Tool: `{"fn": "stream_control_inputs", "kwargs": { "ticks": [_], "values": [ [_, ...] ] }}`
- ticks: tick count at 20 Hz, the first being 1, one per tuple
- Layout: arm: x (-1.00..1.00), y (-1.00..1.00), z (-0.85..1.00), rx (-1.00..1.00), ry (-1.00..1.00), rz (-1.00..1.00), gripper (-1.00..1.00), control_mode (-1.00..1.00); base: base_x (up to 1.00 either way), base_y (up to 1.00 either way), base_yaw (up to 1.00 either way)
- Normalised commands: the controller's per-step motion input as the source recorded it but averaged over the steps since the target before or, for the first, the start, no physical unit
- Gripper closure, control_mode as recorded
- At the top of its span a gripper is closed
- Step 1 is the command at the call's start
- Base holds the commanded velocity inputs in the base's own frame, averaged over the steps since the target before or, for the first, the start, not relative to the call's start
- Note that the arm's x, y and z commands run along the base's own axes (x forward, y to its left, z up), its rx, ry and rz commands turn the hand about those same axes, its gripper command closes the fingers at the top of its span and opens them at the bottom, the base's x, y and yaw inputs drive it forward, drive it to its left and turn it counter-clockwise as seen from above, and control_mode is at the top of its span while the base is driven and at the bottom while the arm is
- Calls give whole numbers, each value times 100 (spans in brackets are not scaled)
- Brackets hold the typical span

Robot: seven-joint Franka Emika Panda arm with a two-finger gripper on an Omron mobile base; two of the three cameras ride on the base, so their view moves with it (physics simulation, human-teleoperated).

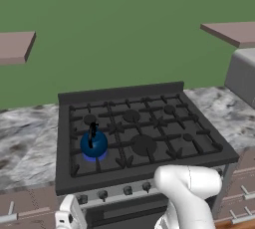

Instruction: Lower the heat of the kettle.

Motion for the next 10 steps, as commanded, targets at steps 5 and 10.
{"fn": "stream_control_inputs", "kwargs": {
  "ticks": [5,10],
  "values": [
    [6,-13,0,0,-4,0,100,-100,0,0,0],
    [4,-17,0,2,-3,0,100,-100,0,0,0]
  ]
}}
